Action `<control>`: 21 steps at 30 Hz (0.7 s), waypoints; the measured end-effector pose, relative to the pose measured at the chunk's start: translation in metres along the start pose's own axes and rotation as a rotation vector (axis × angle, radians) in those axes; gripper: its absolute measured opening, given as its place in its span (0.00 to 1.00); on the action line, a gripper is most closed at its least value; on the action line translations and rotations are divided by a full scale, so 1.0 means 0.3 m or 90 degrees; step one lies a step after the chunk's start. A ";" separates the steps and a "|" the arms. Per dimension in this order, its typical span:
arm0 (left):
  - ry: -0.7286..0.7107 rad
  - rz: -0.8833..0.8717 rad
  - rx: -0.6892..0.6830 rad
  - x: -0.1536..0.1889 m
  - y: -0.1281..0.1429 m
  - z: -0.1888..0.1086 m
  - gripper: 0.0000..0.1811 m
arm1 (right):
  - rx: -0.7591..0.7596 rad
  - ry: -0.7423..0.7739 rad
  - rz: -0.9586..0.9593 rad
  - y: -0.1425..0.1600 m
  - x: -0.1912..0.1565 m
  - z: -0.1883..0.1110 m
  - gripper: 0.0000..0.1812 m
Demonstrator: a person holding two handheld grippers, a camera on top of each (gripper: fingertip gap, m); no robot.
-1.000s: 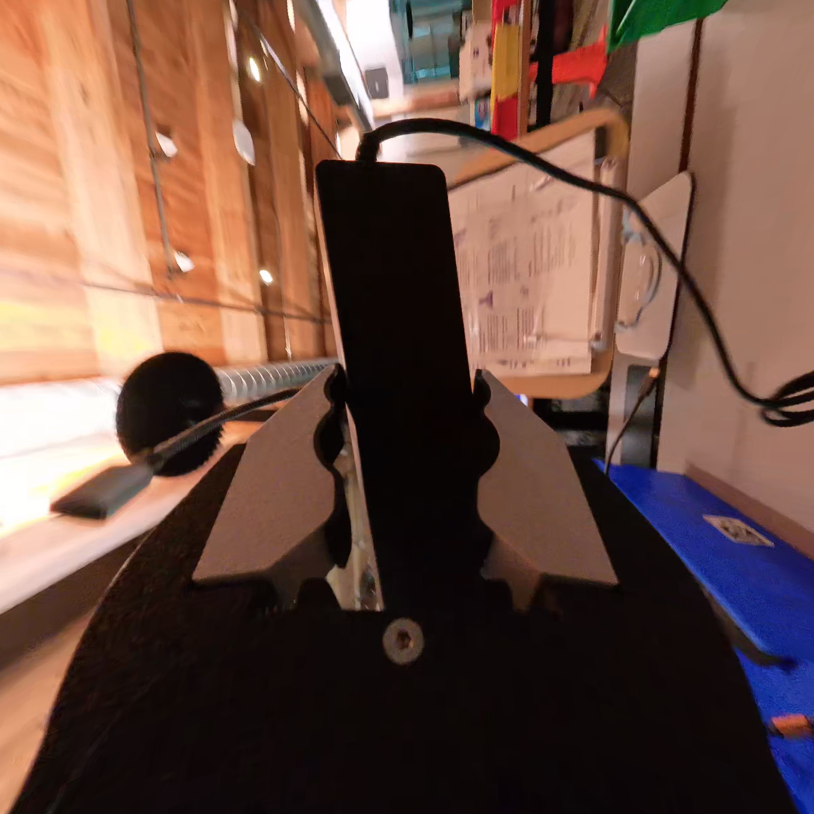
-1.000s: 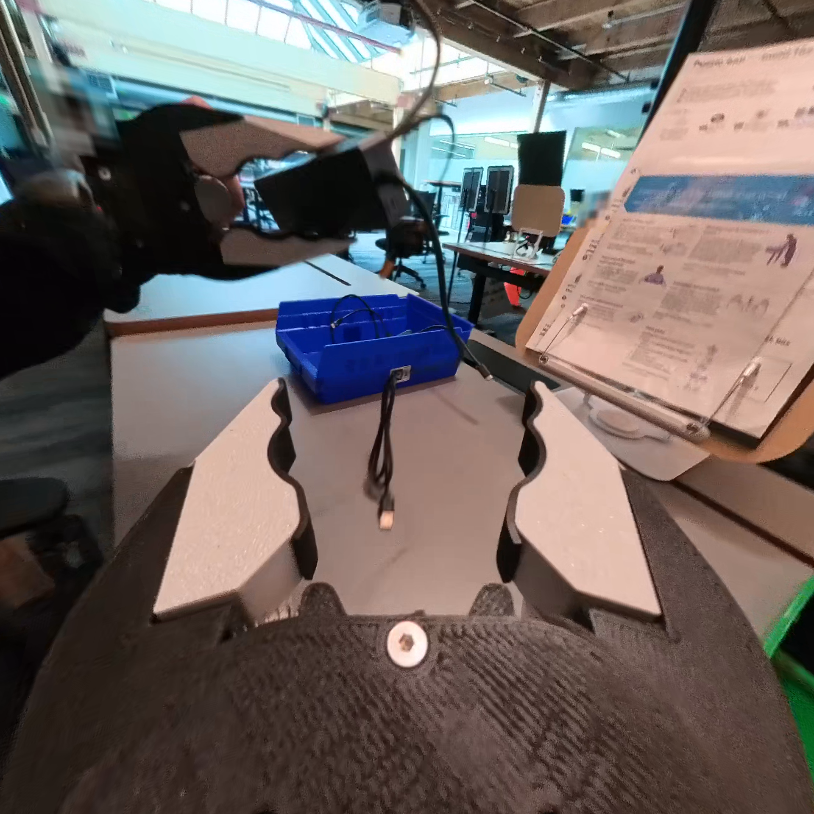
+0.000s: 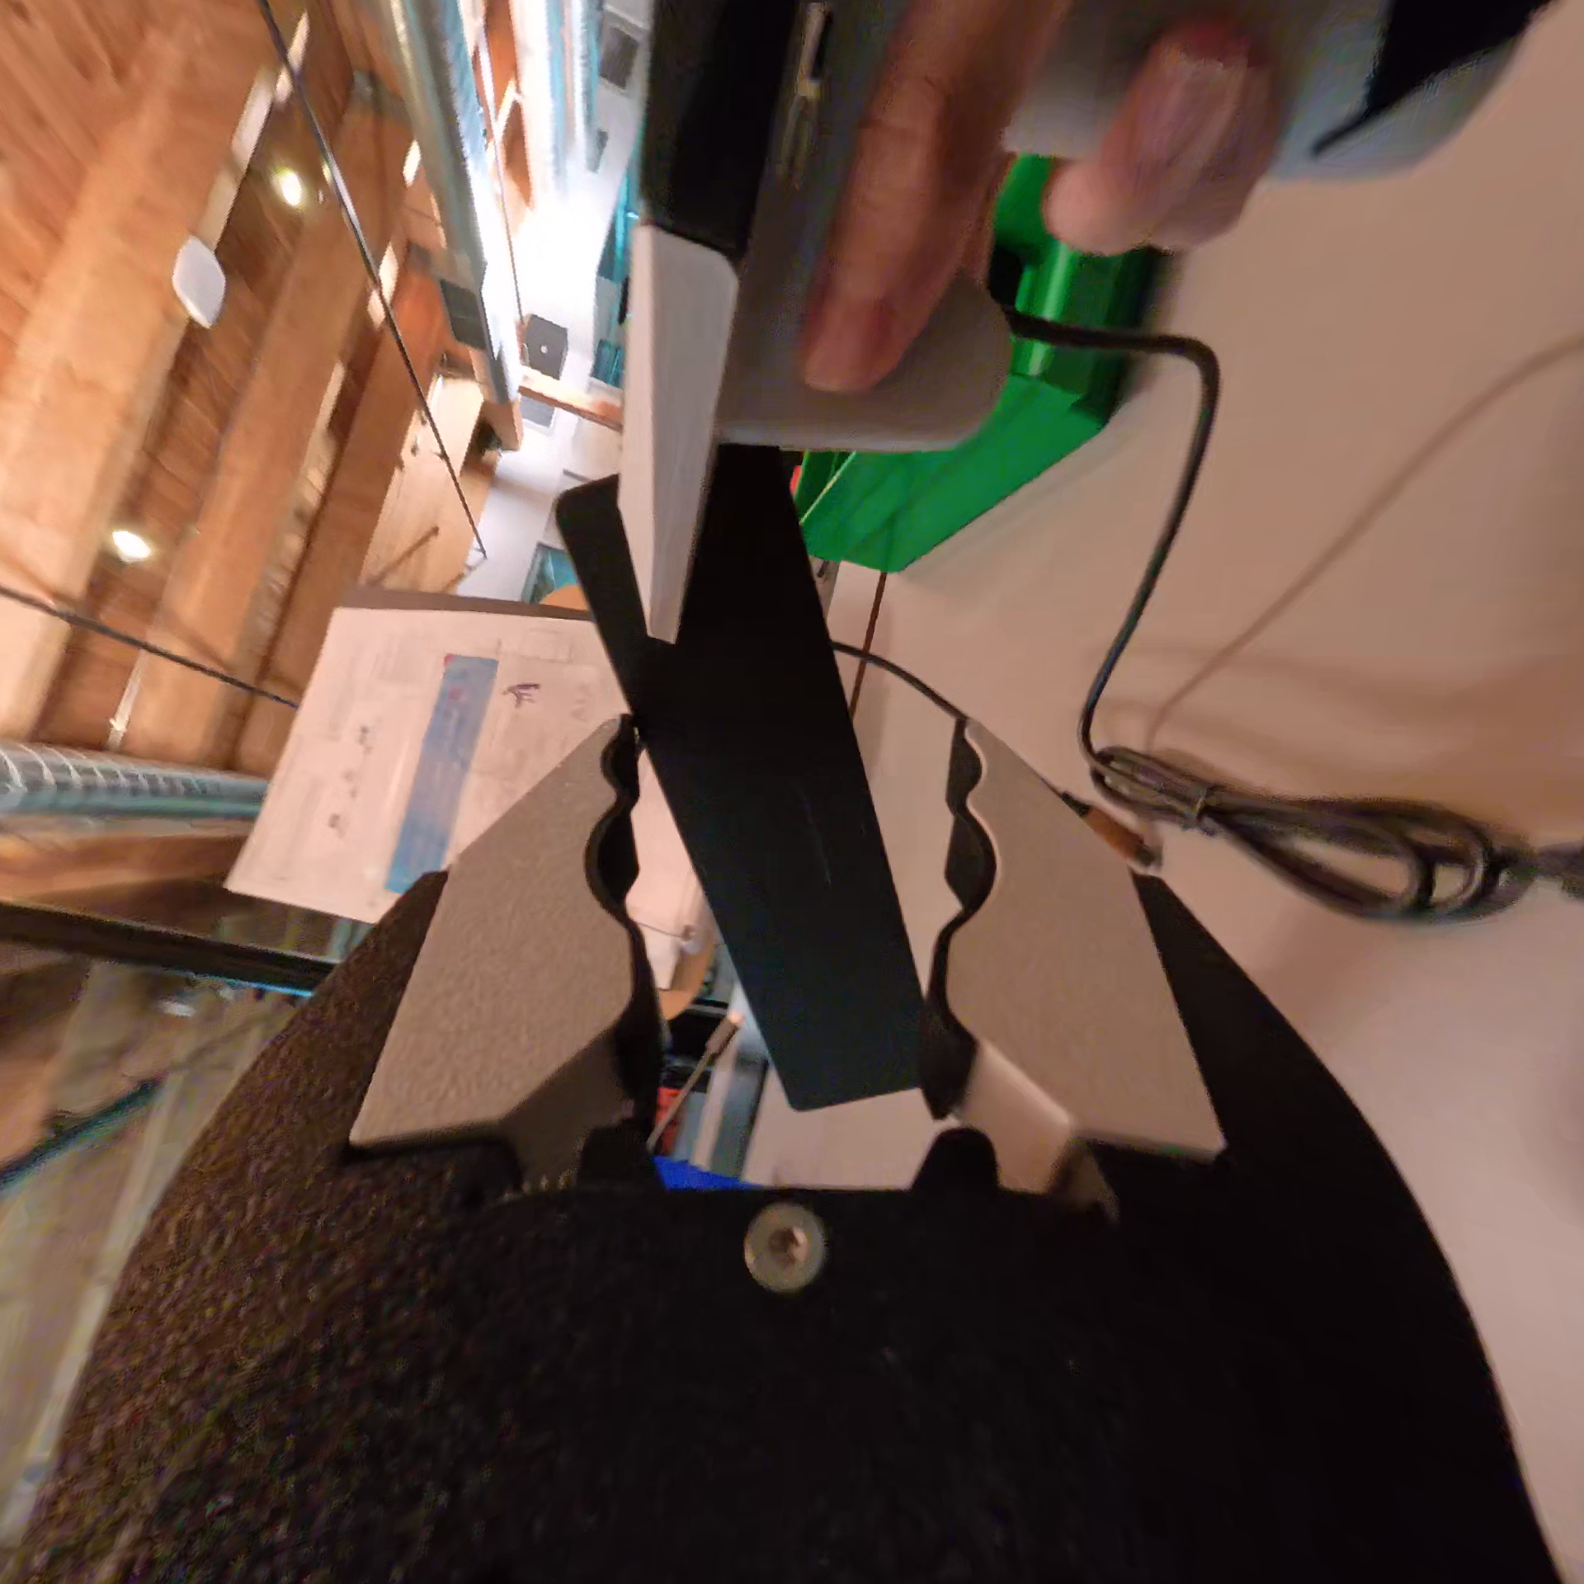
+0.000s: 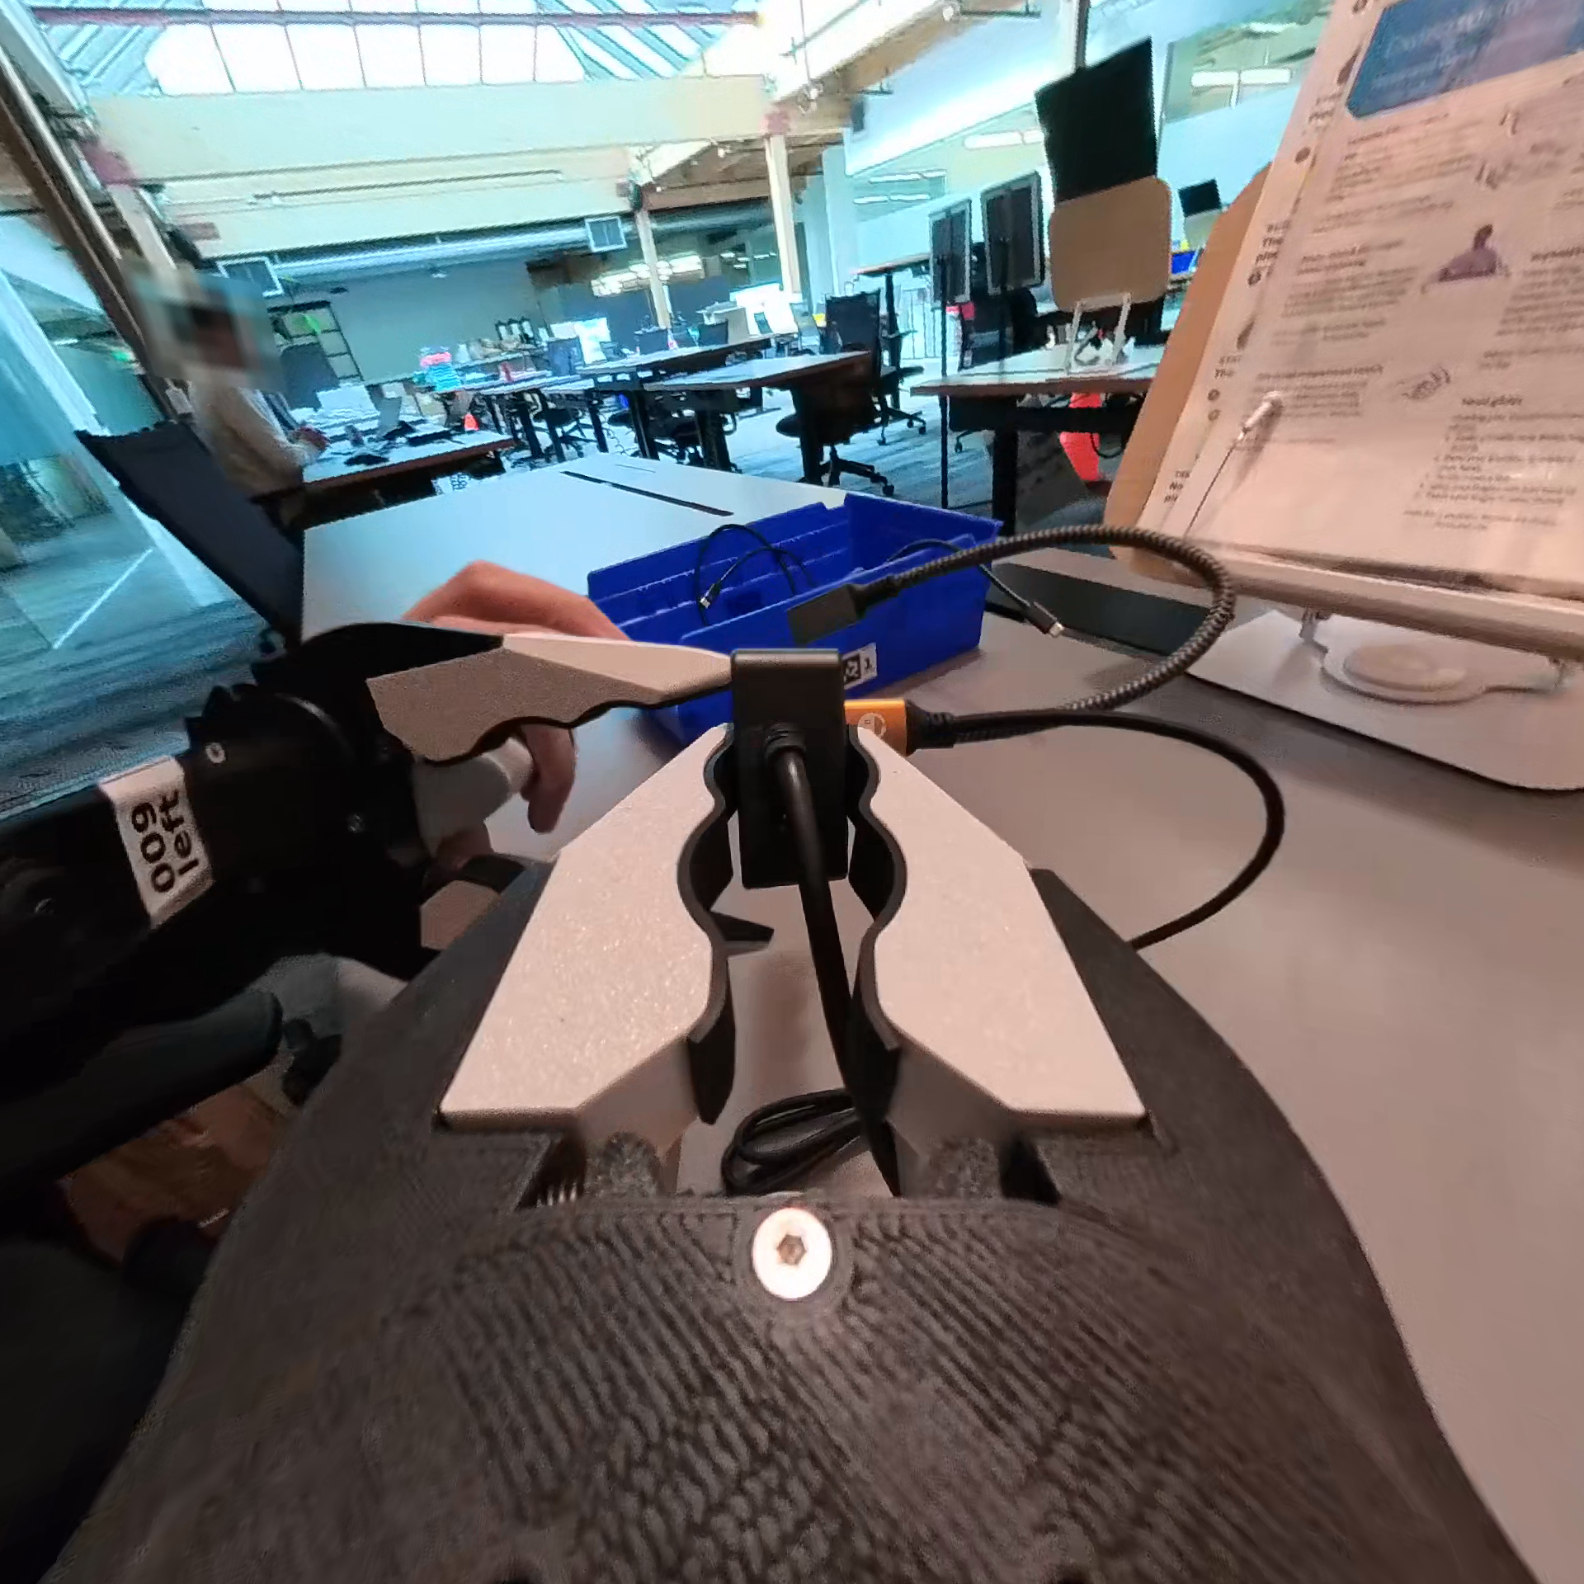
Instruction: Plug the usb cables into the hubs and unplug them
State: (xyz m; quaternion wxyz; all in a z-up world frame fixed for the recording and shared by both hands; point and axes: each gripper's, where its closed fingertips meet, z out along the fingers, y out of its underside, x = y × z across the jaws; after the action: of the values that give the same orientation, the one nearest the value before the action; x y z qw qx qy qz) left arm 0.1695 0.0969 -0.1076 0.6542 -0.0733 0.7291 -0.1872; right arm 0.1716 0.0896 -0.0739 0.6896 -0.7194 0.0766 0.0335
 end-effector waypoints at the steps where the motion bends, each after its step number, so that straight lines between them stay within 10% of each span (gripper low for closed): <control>1: -0.005 -0.037 0.001 -0.005 -0.001 0.004 0.38 | -0.003 0.004 0.005 0.001 -0.001 0.000 0.12; 13: 0.003 -0.205 -0.126 -0.016 0.138 0.082 0.35 | -0.003 -0.005 0.006 -0.031 -0.092 0.003 0.12; 21: 0.126 -0.399 -0.032 0.041 0.091 0.112 0.34 | 0.009 -0.081 -0.068 -0.057 -0.134 -0.015 0.21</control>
State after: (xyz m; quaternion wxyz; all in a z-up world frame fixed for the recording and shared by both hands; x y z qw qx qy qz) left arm 0.2047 0.1117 -0.1317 0.4884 -0.2919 0.7356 -0.3675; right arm 0.1344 0.0882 -0.0505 0.6988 -0.7141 -0.0056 0.0421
